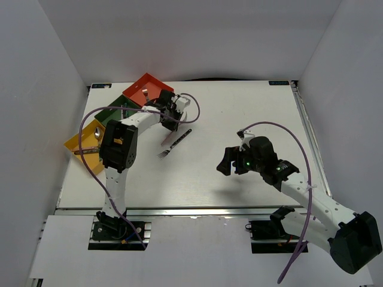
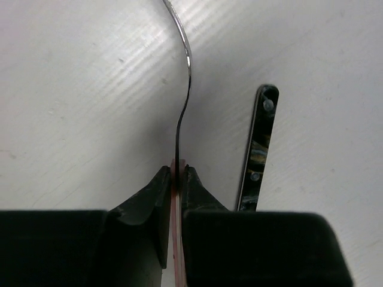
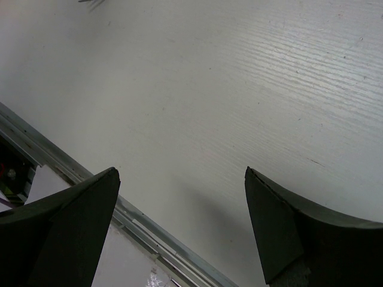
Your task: Sort the eating utensils into containers
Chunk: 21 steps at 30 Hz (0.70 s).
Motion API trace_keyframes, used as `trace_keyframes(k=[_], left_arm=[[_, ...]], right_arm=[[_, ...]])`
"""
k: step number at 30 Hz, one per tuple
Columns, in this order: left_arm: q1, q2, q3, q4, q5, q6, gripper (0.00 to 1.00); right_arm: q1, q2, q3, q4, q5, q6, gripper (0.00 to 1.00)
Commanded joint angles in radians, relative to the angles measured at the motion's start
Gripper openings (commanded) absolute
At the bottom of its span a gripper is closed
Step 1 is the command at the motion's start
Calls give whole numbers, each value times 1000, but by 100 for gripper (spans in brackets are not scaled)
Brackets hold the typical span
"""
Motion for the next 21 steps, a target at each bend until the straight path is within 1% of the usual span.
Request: trace_keyframes(k=[1,2,3,5,6,7,8,9,10,12,13,15,16,18,21], left_arm=[[1,-144,30,124,-81,-99,0],[2,-173,32,179,-150,-121,0],[4,-181,40,204,-187,-147,0],[22,-171,73,238,-321,-228,0],[33,-158,96,235,-355,-274,0],[57,-140,163,227,-383,-334,0],[70,-118,200,203,-423,-359,0],[82,-70,239,189,-423,-376,0],[102,-42,320,175,-426,-394,0],[116,41,400,146,-434,-397,0],[127,64,465,141,-446,-399,0],[137,104,513,146,-513,-407,0],[157,135,542,150,-517,-422,0],[180,158,566,172,-494,-439,0],[222,187,580,199,-448,-460,5]], right_arm=[[5,8,-5,40,-12,-8,89],[4,11,-5,46,-12,-8,89],[5,17,-12,51,-13,-6,89],[5,28,-13,61,-18,-3,89],[4,31,-15,63,-20,-3,89],[5,34,-15,66,-20,-3,89],[5,39,-13,66,-20,-3,89],[4,43,-13,68,-17,-3,89],[5,45,-12,69,-17,-5,89],[5,55,-10,72,-18,-6,89],[5,62,-10,80,-21,-8,89],[5,83,-9,84,-27,-5,89],[5,89,-7,89,-30,-5,89],[5,106,-2,92,-36,-5,89],[4,120,-2,97,-35,-5,89]])
